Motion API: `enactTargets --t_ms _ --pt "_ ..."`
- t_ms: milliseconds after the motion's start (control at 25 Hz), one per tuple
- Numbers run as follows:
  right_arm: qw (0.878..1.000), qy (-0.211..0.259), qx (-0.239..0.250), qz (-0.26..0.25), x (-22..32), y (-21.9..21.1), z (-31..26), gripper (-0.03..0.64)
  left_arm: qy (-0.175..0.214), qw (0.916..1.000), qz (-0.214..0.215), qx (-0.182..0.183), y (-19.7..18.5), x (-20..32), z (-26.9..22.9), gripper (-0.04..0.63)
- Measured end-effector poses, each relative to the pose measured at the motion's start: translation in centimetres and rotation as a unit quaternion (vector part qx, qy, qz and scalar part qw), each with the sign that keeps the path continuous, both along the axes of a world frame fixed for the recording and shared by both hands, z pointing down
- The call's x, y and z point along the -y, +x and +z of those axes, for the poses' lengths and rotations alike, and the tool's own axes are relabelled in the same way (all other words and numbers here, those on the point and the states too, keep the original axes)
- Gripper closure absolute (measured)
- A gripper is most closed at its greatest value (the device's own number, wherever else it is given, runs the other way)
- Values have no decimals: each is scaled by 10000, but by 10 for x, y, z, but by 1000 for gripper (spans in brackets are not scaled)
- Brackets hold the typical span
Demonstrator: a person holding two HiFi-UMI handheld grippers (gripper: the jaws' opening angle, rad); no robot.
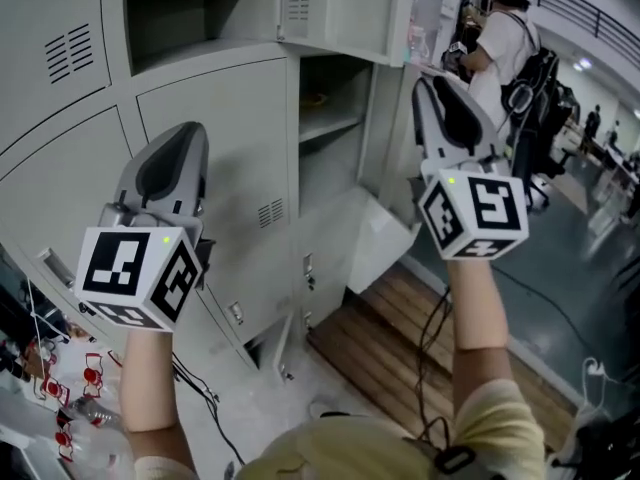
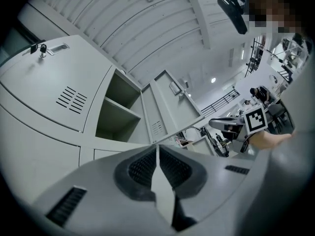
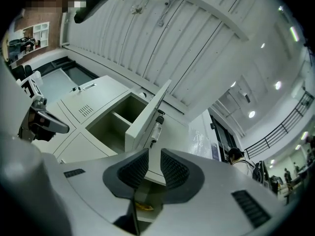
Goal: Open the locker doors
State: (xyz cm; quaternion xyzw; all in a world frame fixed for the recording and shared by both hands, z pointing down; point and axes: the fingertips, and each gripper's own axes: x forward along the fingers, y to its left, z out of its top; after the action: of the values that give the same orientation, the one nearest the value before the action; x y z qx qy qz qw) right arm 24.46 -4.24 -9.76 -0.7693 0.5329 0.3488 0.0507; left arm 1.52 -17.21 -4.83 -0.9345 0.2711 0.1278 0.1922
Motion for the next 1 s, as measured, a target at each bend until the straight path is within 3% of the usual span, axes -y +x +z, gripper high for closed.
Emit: enactTargets --t_ms 320,680,1000 --pt "9990 -183 300 -260 14 -12 48 591 -336 9993 -160 -92 -16 14 25 592" --pt "9944 -541 661 -614 39 -26 100 606 -578 9982 -134 -122 -16 17 55 592" --pt "9917 -838 703 -681 57 -32 132 611 -755 9970 -165 -55 -10 22 73 592"
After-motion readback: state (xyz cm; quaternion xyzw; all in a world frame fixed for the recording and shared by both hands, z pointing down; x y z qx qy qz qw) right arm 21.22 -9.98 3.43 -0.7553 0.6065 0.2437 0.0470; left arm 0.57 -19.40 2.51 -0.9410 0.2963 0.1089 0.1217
